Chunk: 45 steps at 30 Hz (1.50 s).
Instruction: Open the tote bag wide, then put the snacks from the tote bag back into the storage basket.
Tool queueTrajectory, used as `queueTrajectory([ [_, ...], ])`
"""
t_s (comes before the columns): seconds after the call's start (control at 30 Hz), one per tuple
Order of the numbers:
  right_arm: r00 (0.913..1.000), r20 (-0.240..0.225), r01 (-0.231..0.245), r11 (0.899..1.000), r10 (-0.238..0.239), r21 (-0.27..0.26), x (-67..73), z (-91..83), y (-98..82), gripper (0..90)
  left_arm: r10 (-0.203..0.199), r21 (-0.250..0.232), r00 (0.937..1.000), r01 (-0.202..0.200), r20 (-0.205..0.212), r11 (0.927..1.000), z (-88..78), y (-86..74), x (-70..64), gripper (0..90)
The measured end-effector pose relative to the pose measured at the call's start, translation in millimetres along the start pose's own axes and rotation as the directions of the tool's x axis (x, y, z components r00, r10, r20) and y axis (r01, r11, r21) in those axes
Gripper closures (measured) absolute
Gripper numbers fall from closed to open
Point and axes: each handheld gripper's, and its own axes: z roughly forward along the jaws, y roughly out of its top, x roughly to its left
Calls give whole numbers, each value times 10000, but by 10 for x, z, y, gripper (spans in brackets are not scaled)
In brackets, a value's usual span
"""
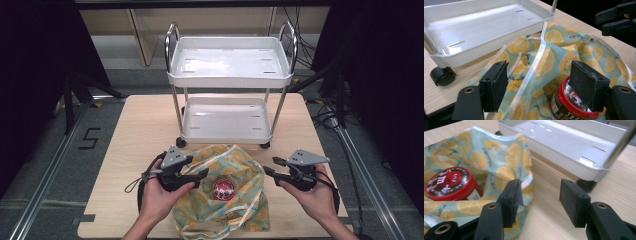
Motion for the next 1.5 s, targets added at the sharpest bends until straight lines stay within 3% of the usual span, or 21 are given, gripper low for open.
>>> queueTrajectory([
  [0.07, 9995, 102, -300, 9996, 300, 3, -11, -13, -16, 513, 38, 57, 10000, -38, -52, 10000, 8, -10, -17, 279],
  [0.1, 9998, 196, -51, 9999, 54, -126, -43, -3, -21, 514, 95, 56, 9999, -94, -48, 9999, 16, -17, -28, 274],
  [0.23, 9998, 190, -117, 9999, 118, -73, -59, 13, -26, 514, 426, 270, 9990, -422, -166, 9987, 52, -36, -59, 261],
  [0.27, 9997, 140, 219, 9997, -218, -57, -86, 22, -20, 514, 286, 198, 9995, -283, -136, 9994, 69, -47, -67, 261],
  [0.3, 9999, 47, -134, 9999, 134, 28, -55, 17, -19, 517, 506, 323, 9985, -500, -200, 9982, 70, -45, -58, 263],
  [0.4, 9994, -259, 220, 9992, -229, -321, -15, 30, 13, 537, 483, 346, 9985, -474, -273, 9983, 96, -57, -60, 267],
  [0.47, 9987, -490, 101, 9995, -116, -305, 58, 41, 35, 542, 882, 490, 9957, -868, -284, 9950, 102, -57, -48, 269],
  [0.53, 9964, -673, 493, 9980, -518, -392, 86, 66, 53, 542, 894, 527, 9958, -881, -213, 9947, 124, -63, -86, 270],
  [0.6, 9963, -836, 183, 9996, -199, -201, 140, 69, 54, 542, 860, 579, 9963, -856, -38, 9946, 146, -72, -145, 271],
  [0.63, 9940, -933, 552, 9982, -573, -249, 129, 80, 57, 542, 725, 541, 9974, -723, -22, 9959, 158, -78, -182, 272],
  [0.73, 9919, -1022, 714, 9965, -756, -445, 171, 91, 65, 546, 891, 567, 9959, -899, 165, 9943, 147, -83, -223, 275],
  [0.83, 9872, -1428, 673, 9971, -716, -345, 261, 113, 90, 553, 857, 465, 9962, -865, 181, 9952, 124, -109, -238, 276],
  [0.93, 9759, -1895, 1032, 9940, -1083, -366, 354, 194, 134, 548, 901, 528, 9959, -906, 125, 9945, 100, -140, -263, 275],
  [0.97, 9734, -1966, 1131, 9930, -1179, -354, 365, 214, 142, 544, 1163, 604, 9927, -1181, 313, 9912, 89, -144, -260, 275],
  [1.03, 9654, -2341, 1140, 9933, -1152, -184, 424, 281, 146, 524, 1222, 776, 9917, -1249, 391, 9891, 73, -163, -285, 275],
  [1.07, 9617, -2536, 1069, 9943, -1039, -18, 444, 309, 145, 513, 932, 755, 9946, -965, 456, 9925, 80, -188, -319, 277],
  [1.13, 9562, -2757, 1025, 9947, -980, 20, 484, 398, 133, 473, 1178, 1045, 9906, -1246, 691, 9867, 73, -232, -344, 279],
  [1.17, 9479, -3090, 962, 9944, -781, 438, 513, 433, 132, 464, 936, 1011, 9932, -1003, 685, 9898, 80, -259, -372, 282],
  [1.2, 9457, -3152, 965, 9946, -794, 391, 525, 460, 129, 455, 1254, 1233, 9889, -1345, 791, 9832, 68, -273, -367, 283],
  [1.37, 9368, -3455, 792, 9952, -546, 574, 611, 575, 147, 378, 852, 1758, 9903, -1037, 1094, 9790, 108, -457, -428, 298],
  [1.5, 9302, -3647, 687, 9956, -407, 639, 650, 617, 146, 338, 955, 2629, 9881, -1246, 1210, 9567, 169, -580, -450, 302],
])
